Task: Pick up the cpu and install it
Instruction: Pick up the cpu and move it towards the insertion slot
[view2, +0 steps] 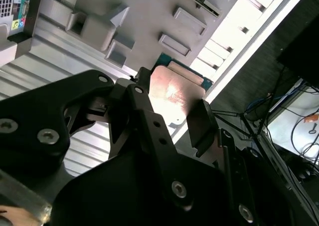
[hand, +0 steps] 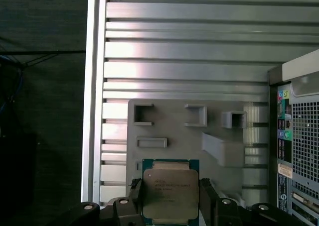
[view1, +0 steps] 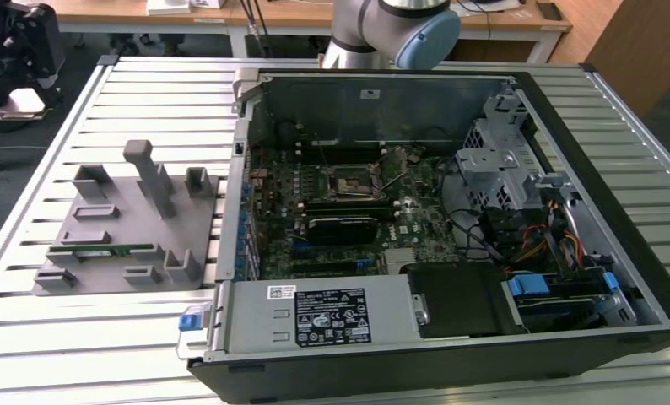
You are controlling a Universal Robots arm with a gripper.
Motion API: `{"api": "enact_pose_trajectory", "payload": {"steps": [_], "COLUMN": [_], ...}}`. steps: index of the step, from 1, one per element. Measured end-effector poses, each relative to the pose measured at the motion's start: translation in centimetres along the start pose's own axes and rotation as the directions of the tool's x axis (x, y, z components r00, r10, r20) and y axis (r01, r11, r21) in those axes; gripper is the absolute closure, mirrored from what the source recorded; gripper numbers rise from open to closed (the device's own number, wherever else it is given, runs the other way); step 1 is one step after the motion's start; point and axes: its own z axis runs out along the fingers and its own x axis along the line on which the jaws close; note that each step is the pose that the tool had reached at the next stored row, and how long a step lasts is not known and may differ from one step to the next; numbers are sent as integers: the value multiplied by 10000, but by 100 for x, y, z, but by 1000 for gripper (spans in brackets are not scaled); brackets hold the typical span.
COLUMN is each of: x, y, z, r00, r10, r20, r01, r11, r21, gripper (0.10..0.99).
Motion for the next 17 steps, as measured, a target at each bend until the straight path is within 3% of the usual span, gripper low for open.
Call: {"api": "enact_pose_trajectory", "payload": {"steps": [17], "x": [-192], "y": [-2], "z": [9], "r00": [10000], "r10": [0], "r20": [0], "r01": [0], "r11": [10000], "r21": [0], "gripper": [545]}}
